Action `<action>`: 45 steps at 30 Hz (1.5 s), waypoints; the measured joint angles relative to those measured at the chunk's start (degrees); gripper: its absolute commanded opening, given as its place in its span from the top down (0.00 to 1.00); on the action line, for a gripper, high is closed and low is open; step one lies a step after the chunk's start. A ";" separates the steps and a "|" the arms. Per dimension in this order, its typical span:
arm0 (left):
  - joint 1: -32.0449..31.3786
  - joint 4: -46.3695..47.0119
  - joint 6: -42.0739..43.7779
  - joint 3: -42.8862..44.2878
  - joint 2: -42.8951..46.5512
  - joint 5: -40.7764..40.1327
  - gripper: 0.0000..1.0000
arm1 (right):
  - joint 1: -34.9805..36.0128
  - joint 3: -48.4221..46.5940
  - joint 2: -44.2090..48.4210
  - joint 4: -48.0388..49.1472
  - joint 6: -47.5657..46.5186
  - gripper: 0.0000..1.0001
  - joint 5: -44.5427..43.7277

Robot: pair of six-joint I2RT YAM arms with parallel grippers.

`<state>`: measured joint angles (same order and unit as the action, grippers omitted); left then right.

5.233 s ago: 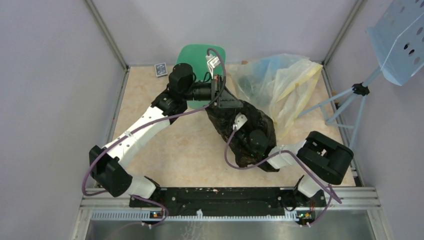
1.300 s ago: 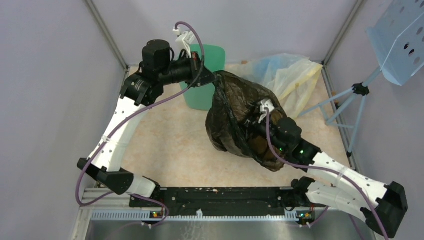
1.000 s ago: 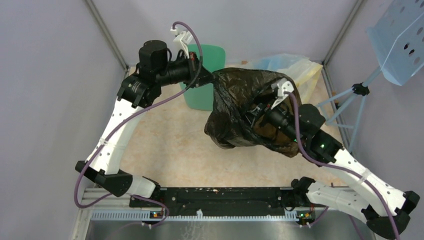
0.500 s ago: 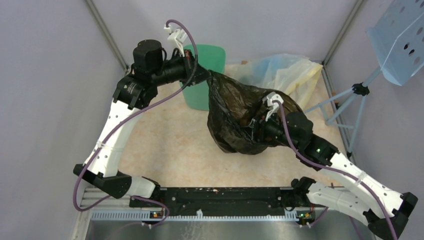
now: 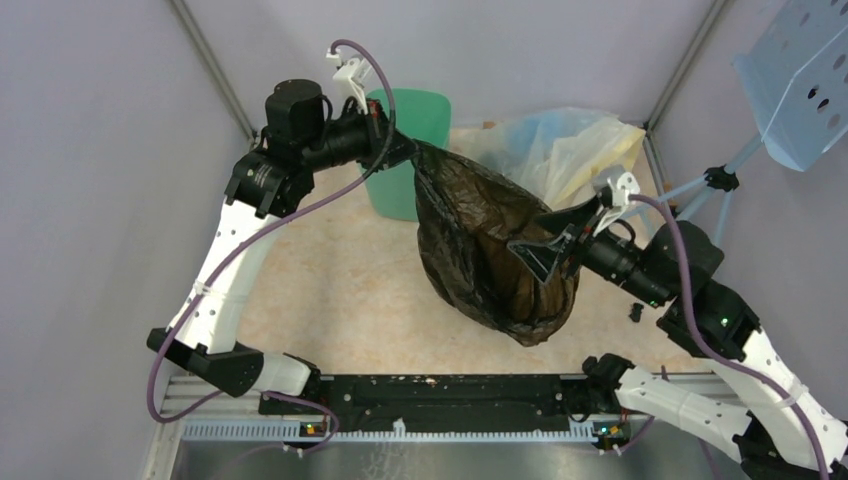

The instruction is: Put the trash bags into the trash bin

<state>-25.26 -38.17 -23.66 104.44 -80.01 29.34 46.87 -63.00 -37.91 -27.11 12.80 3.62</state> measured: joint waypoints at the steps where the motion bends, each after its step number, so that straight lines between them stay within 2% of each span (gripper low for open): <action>1: 0.00 0.02 0.04 0.02 0.00 0.46 1.00 | 0.00 -2.49 -1.01 -0.61 -0.33 0.28 0.22; 7: 0.00 0.04 0.09 0.00 0.00 3.04 1.00 | 0.00 -13.77 -8.09 -2.08 -3.61 0.19 -1.16; 13: 0.00 1.49 -0.22 -0.33 0.00 5.95 1.00 | 0.00 -21.38 -18.10 -5.31 -7.76 0.17 -5.09; 21: 0.00 3.78 -1.92 -3.54 0.04 8.66 1.00 | 0.00 -21.49 -28.70 -10.45 -10.23 0.15 -2.27; 25: 0.00 7.13 -4.15 -4.76 0.04 11.17 1.00 | 0.00 -21.51 -30.62 -11.43 -10.88 0.15 0.28; 27: 0.00 8.61 -5.22 -4.94 0.04 12.07 1.00 | 0.00 -21.55 -31.93 -11.58 -10.86 0.22 2.67; 29: 0.00 9.92 -5.95 -4.94 0.04 12.85 1.00 | 0.00 -21.53 -32.83 -11.63 -10.75 0.23 3.48; 33: 0.00 12.41 -7.61 -4.96 0.04 14.34 1.00 | 0.00 -20.92 -32.87 -11.61 -10.23 0.17 3.78; 38: 0.00 15.30 -9.03 -4.96 0.04 15.28 1.00 | 0.00 -20.52 -31.47 -11.56 -9.07 0.15 4.37; 45: 0.00 16.94 -9.62 -6.47 0.04 14.99 1.00 | 0.00 -20.52 -24.94 -11.58 -5.44 0.14 6.84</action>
<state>-25.26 -21.23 -33.28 97.97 -79.96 44.34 46.87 -83.53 -62.85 -38.70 7.35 10.46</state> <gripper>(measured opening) 0.004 0.857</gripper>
